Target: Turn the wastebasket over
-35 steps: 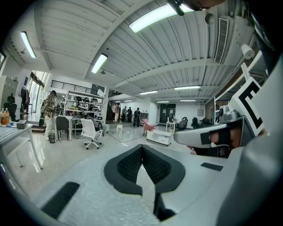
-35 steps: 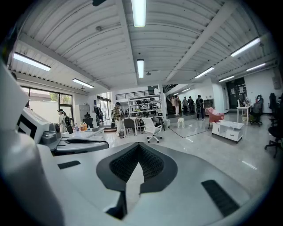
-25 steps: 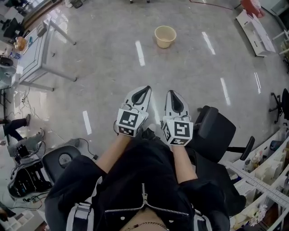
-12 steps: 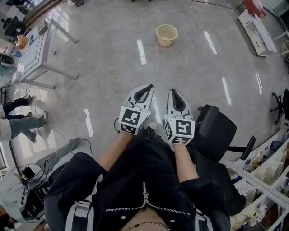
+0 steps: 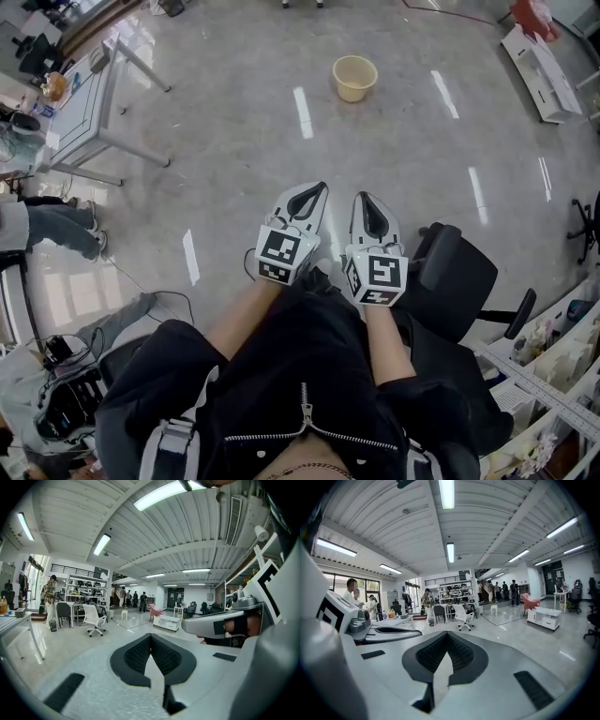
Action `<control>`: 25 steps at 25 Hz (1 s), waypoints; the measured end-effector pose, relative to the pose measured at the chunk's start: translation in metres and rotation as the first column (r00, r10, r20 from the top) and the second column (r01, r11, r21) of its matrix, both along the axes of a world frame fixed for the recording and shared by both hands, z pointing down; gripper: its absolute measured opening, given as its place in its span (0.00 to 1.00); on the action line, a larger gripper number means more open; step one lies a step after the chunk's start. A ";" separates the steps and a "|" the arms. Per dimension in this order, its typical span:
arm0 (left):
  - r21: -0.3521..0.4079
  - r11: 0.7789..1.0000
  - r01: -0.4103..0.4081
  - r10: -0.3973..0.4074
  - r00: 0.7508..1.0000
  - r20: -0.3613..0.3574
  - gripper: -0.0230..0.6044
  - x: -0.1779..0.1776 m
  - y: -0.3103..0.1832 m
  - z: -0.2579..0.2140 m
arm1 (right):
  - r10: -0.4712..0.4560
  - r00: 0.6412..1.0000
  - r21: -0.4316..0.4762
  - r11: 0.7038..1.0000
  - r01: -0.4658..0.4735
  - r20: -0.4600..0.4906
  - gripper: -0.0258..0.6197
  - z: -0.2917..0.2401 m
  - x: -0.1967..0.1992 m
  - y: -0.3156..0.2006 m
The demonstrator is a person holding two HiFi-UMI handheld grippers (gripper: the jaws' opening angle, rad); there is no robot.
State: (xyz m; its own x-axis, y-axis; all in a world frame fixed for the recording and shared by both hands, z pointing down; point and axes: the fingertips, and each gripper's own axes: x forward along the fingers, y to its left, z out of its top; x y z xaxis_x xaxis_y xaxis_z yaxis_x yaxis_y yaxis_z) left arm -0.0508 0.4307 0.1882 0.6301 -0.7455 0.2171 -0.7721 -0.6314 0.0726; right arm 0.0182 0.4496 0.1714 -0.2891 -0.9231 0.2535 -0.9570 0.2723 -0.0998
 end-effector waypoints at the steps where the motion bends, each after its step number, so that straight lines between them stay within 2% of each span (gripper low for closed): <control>1: 0.002 1.000 -0.001 0.001 1.000 0.002 0.05 0.000 0.001 0.000 | -0.001 1.000 0.002 1.000 0.001 0.002 0.05 -0.001 -0.001 0.001; 8: -0.001 1.000 -0.003 0.003 1.000 0.001 0.05 -0.018 -0.013 0.002 | 0.007 1.000 0.006 1.000 -0.007 0.003 0.05 -0.003 -0.018 -0.015; 17: 0.012 1.000 -0.014 0.014 1.000 -0.004 0.05 0.007 -0.009 0.003 | -0.004 1.000 0.029 1.000 0.004 0.003 0.05 -0.007 -0.005 -0.013; 25: 0.011 1.000 -0.027 0.028 0.999 -0.017 0.05 0.011 -0.058 0.001 | 0.007 1.000 0.034 0.999 -0.007 -0.007 0.05 -0.014 -0.008 -0.057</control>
State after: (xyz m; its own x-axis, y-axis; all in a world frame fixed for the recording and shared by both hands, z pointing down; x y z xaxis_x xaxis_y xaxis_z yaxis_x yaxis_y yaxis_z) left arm -0.0400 0.3729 0.1893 0.6540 -0.7301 0.1980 -0.7531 -0.6532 0.0789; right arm 0.0098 0.3923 0.1573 -0.2809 -0.9331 0.2245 -0.9596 0.2688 -0.0837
